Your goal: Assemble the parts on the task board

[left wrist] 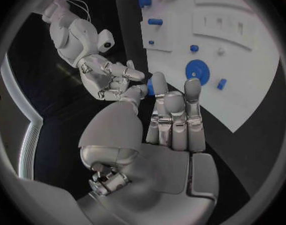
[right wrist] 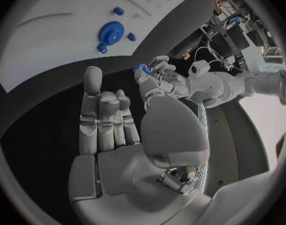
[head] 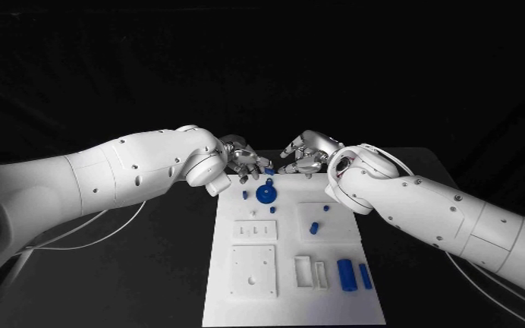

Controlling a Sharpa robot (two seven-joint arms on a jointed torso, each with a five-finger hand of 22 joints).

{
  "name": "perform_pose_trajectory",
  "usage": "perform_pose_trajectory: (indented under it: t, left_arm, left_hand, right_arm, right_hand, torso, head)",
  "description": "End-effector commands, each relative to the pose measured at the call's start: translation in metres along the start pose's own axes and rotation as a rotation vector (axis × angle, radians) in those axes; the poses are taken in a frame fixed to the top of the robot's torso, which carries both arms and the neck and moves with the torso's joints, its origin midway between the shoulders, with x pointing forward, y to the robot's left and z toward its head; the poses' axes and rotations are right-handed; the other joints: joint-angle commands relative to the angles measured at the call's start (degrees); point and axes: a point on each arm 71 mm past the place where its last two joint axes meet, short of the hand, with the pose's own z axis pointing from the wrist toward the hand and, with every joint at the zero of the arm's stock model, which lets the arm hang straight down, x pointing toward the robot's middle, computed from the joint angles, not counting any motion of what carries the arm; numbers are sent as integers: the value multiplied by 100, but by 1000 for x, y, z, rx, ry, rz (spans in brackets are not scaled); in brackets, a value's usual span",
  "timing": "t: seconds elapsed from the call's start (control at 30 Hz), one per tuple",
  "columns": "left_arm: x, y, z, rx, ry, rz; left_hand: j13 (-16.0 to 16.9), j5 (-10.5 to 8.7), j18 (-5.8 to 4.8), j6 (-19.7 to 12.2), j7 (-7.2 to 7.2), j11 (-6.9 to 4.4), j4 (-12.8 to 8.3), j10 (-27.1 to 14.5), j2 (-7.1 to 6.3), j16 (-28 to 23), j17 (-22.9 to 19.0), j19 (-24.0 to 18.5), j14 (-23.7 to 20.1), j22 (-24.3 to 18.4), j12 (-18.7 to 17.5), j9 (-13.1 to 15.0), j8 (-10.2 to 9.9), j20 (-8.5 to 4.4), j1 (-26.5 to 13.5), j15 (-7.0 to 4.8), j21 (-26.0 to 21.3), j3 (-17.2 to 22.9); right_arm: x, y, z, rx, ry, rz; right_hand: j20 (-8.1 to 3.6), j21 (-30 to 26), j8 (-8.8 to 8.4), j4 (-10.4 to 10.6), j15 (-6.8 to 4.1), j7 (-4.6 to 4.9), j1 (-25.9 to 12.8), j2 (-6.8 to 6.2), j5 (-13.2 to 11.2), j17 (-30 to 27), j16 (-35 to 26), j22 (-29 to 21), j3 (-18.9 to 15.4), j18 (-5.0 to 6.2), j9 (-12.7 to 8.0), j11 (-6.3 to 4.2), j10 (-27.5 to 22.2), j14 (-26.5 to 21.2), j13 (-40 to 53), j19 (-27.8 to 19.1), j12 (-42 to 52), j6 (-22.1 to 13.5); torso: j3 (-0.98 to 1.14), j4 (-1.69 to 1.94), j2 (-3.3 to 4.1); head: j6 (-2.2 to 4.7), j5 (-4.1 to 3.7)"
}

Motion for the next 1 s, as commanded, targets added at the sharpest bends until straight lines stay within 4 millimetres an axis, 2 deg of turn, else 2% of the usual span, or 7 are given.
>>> perform_pose_trajectory:
  t: [0.03,0.2,0.27,0.53,0.73,0.9,1.0]
  left_arm:
    - [-3,2,-1,-4,-29,33]
    - [-3,6,-5,-20,-49,54]
    - [0,10,-8,-31,-59,66]
    - [18,24,-23,-48,-106,106]
    - [38,34,-34,-30,-130,145]
    - [52,42,-39,-11,-158,182]
    - [61,49,-40,-3,-180,198]
  left_hand:
    - [-8,36,-25,264,-222,-42,-856,262,-36,-7,8,31,43,7,19,-4,6,-2,18,3,-19,829]
    - [-30,49,-26,289,-229,-49,-877,267,-45,-19,30,65,78,38,63,-33,7,-10,11,-5,-52,826]
    - [-34,57,-26,297,-230,-51,-880,266,-46,-21,34,71,86,44,70,-40,6,-11,9,-7,-55,827]
    - [-91,137,-31,376,-253,-68,-915,274,-81,-68,77,150,171,104,185,-122,3,-33,-38,-29,-113,819]
    - [-152,193,-39,448,-270,-77,-925,277,-128,-94,162,223,249,170,283,-267,1,-49,-44,-46,-175,798]
    - [-199,238,-56,509,-279,-83,-914,284,-177,-126,245,324,304,244,346,-423,4,-62,-28,-57,-341,778]
    - [-214,248,-61,546,-290,-86,-897,281,-209,-133,319,375,350,322,398,-468,3,-69,-19,-66,-419,759]
  right_arm:
    - [-1,-7,-8,-18,31,-3]
    - [-11,-25,-22,-1,11,15]
    - [-21,-36,-28,11,-26,53]
    - [-61,-71,-36,56,-188,187]
    - [-79,-86,-33,83,-257,227]
    - [-82,-91,-30,91,-275,243]
    - [-81,-90,-28,90,-279,248]
  right_hand:
    - [44,-42,-15,4,6,2,70,24,42,-28,-16,-16,-131,121,1,2,-38,-37,-46,155,-12,-16]
    - [38,-69,-17,-26,-3,-9,92,74,243,-69,-36,-16,-73,122,-1,-11,-39,-43,-115,174,-26,43]
    - [29,-134,-18,-71,-16,-18,52,87,354,-233,-208,-62,106,108,-2,-26,-70,-79,-249,166,-115,98]
    - [6,-163,-19,-157,-36,-27,-90,85,549,-289,-255,-121,366,100,-3,-47,-69,-40,-389,207,-153,138]
    - [2,-167,-19,-190,-40,-30,-138,96,626,-309,-282,-144,411,96,-4,-52,-75,-41,-420,206,-154,156]
    - [-2,-169,-20,-204,-43,-31,-157,107,654,-319,-297,-152,433,101,-4,-54,-86,-45,-437,201,-161,161]
    - [0,-168,-19,-209,-42,-32,-176,116,681,-323,-301,-156,446,102,-4,-55,-88,-43,-443,203,-159,161]
  torso:
    - [-2,0,-5]
    - [3,-12,-12]
    - [11,-21,-27]
    - [68,-43,-119]
    - [126,-6,-206]
    - [171,24,-279]
    - [200,47,-330]
  head:
    - [-9,25]
    - [-47,71]
    - [-72,74]
    - [-242,79]
    - [-384,69]
    - [-497,46]
    - [-593,22]
